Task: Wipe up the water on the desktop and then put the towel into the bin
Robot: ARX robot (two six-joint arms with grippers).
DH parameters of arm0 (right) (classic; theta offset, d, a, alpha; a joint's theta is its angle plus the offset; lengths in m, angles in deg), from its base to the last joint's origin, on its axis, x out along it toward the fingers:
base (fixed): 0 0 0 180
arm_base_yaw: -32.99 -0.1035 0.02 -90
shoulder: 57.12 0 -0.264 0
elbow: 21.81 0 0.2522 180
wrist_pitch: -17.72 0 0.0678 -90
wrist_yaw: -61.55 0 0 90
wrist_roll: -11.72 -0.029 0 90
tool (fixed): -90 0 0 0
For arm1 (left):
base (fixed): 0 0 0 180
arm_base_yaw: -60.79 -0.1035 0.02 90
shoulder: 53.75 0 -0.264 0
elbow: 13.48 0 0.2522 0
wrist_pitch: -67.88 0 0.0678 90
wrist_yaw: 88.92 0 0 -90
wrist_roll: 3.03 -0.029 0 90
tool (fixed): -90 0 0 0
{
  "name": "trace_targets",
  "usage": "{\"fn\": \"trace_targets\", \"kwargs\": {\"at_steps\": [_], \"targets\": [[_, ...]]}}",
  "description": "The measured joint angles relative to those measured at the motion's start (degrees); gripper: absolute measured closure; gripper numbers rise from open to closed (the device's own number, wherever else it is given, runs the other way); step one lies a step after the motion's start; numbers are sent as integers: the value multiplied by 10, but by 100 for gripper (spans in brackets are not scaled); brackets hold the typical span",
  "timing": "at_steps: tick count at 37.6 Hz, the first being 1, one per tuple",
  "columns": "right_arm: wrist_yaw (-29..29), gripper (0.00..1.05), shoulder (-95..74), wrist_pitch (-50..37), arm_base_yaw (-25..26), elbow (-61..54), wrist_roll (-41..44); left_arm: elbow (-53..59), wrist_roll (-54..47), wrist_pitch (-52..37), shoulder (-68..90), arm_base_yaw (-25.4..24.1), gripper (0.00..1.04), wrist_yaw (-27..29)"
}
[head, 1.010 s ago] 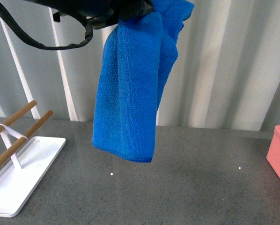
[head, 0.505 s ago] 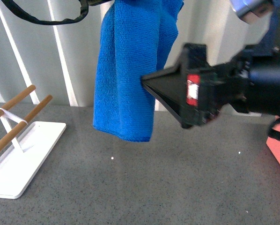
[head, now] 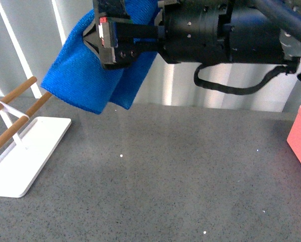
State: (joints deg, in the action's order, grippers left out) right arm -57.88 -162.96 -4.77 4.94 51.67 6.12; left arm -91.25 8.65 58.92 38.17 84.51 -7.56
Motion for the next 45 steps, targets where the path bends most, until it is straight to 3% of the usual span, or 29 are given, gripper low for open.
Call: {"fn": "trace_targets", "kwargs": {"at_steps": [6,17,25,28,37,42,45], "targets": [[12,8,-17,-1,-11,24,-3,0,2,0,-1,-7,99,9],[59,54,-27,-63,-28,18,-27,-1,6,0,-6,-11,98,10],[67,89,-13,-83,-28,-11,-43,-1,4,0,-5,-11,65,10],[70,96,-6,-85,-28,-18,-48,-1,4,0,-5,-11,55,11],[72,100,9,-99,-22,-44,-61,0,4,0,-5,-11,28,11],[84,100,24,-107,-19,-66,-65,0,-1,0,-4,-12,6,12],[89,100,31,-114,-18,-79,-70,0,-6,0,-4,-11,7,7]]}}
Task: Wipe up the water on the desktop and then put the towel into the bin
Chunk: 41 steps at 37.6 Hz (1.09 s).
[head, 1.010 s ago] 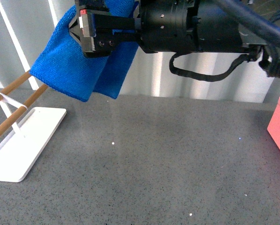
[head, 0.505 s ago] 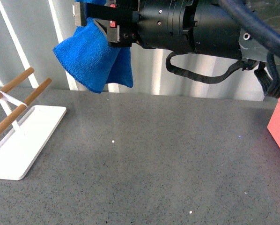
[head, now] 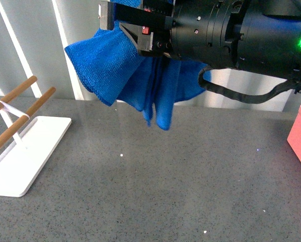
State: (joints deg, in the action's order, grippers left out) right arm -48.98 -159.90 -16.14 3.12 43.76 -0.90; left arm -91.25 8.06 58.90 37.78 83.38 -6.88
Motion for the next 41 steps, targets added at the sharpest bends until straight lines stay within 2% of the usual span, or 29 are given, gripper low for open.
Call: {"fn": "trace_targets", "kwargs": {"at_steps": [12,13,14,15,16,19,20,27,33,41], "targets": [[18,100,18,-25,-1,-61,13,4,-12,2,4,6,7,-8],[19,100,19,-25,-1,-63,13,5,-15,-1,4,9,8,9],[25,100,21,-25,-1,-67,9,17,-31,-28,0,14,13,64],[25,100,21,-25,0,-68,14,21,-34,-34,-2,15,14,76],[24,100,21,-25,0,-71,16,38,-47,-61,-9,16,18,138],[17,100,21,-25,-6,-75,24,104,-75,-119,-43,12,30,256],[15,100,21,-25,-7,-77,27,135,-83,-135,-61,5,36,274],[16,100,25,-25,-11,-77,35,316,-100,-198,-169,-61,73,246],[20,100,27,-25,-12,-77,37,403,-102,-218,-228,-92,100,207],[25,100,38,-25,-5,-87,44,499,-106,-224,-318,-138,101,167]]}}
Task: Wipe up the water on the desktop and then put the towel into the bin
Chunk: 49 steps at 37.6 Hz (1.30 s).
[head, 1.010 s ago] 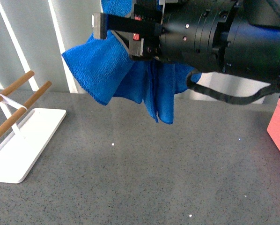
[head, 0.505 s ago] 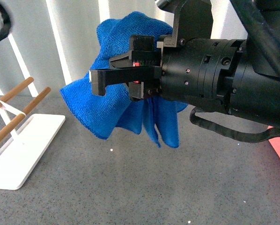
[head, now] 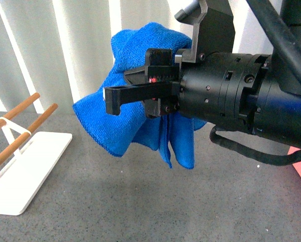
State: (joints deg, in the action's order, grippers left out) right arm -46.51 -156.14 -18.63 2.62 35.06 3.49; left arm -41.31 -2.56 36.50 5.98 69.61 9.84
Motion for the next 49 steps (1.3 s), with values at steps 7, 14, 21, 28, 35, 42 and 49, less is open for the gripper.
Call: {"fn": "trace_targets", "kwargs": {"at_steps": [7,14,21,28,35,42,49], "targets": [[0,100,17,0,8,-11,3,48,0,17,-66,-23,101,-26],[7,100,26,2,12,-17,7,76,0,42,-118,-39,101,-41],[21,100,30,1,12,-28,18,100,0,84,-186,-85,101,-85],[21,100,40,1,13,-38,19,127,-1,94,-229,-87,101,-86],[19,100,45,-2,19,-53,24,127,-1,147,-289,-87,101,-87],[14,100,52,-2,32,-62,24,127,-1,191,-336,-87,101,-87],[11,100,63,1,39,-69,30,127,-1,236,-384,-87,101,-87]]}}
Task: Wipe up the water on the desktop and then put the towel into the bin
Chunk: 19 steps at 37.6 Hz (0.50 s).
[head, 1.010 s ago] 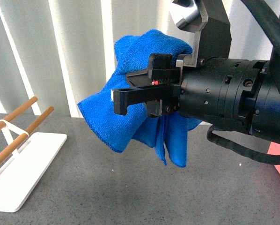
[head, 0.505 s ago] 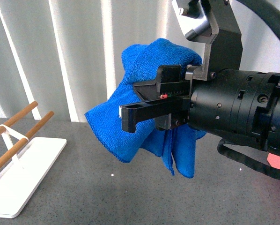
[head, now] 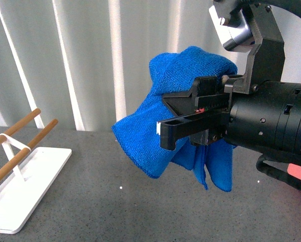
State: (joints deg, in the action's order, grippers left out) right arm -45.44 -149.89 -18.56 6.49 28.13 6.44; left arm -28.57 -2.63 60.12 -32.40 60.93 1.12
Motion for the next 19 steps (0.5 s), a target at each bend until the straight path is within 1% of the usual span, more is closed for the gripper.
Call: {"fn": "trace_targets", "kwargs": {"at_steps": [19], "targets": [[-4,100,0,-9,0,-19,15,0,0,91,-92,0,101,0]]}}
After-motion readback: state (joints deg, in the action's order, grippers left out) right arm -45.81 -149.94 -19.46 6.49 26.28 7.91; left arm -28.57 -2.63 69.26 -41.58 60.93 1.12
